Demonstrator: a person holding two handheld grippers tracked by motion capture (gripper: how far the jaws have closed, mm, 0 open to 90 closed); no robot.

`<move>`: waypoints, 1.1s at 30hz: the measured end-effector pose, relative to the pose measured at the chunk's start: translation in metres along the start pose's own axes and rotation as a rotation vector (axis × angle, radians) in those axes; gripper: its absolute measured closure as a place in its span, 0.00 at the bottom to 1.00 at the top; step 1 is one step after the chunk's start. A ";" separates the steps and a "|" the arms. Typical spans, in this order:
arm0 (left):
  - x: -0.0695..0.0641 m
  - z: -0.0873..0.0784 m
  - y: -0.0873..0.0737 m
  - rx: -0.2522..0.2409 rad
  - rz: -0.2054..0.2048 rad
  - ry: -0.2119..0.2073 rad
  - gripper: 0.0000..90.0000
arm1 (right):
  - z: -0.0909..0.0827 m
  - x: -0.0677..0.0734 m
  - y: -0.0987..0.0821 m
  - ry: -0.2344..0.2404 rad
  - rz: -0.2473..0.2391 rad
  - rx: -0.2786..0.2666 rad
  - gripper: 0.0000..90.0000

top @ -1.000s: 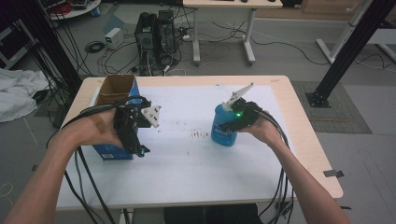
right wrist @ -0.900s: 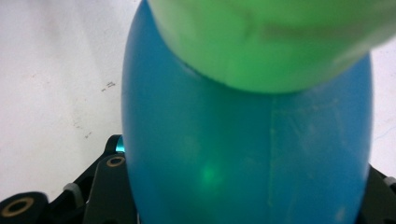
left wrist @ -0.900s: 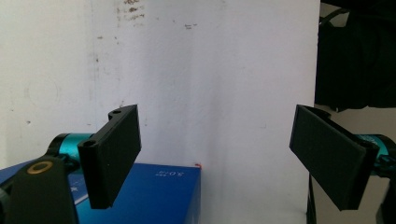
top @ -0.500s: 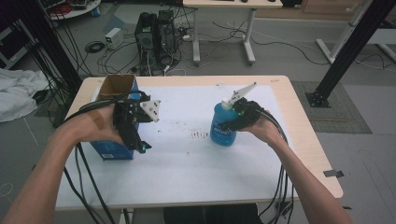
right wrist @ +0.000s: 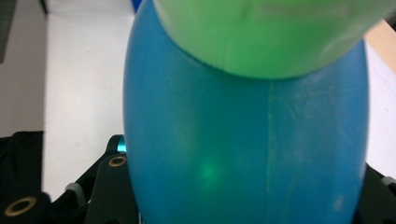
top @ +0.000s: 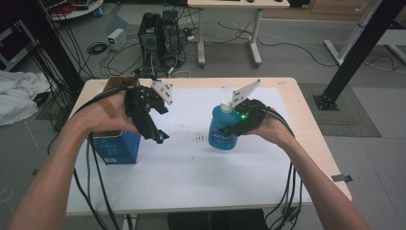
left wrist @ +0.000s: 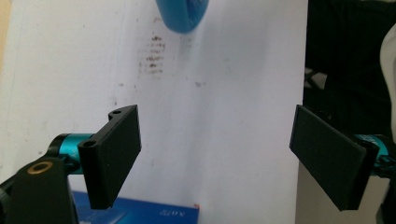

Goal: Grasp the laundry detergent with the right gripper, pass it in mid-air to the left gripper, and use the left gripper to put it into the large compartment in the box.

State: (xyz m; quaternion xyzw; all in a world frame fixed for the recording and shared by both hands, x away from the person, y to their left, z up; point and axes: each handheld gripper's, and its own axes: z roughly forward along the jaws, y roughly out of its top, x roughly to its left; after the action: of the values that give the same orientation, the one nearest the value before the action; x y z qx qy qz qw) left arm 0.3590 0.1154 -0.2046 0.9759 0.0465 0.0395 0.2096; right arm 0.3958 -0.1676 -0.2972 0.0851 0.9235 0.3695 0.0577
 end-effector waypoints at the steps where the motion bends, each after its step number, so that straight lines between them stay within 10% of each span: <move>1: 0.002 0.002 0.012 -0.025 -0.012 -0.016 0.18 | 0.000 0.000 0.000 0.000 0.000 0.000 0.51; 20: 0.013 0.032 0.055 -0.005 0.013 -0.069 0.18 | 0.017 0.016 0.017 0.130 -0.059 0.046 0.50; 33: 0.015 0.054 0.067 -0.052 0.006 -0.089 0.19 | 0.023 0.019 0.022 0.134 -0.079 0.030 0.50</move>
State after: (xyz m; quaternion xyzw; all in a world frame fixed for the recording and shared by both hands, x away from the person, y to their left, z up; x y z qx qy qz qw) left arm 0.3844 0.0338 -0.2254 0.9710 0.0334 -0.0024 0.2366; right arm 0.3840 -0.1327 -0.2990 0.0243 0.9334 0.3578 0.0090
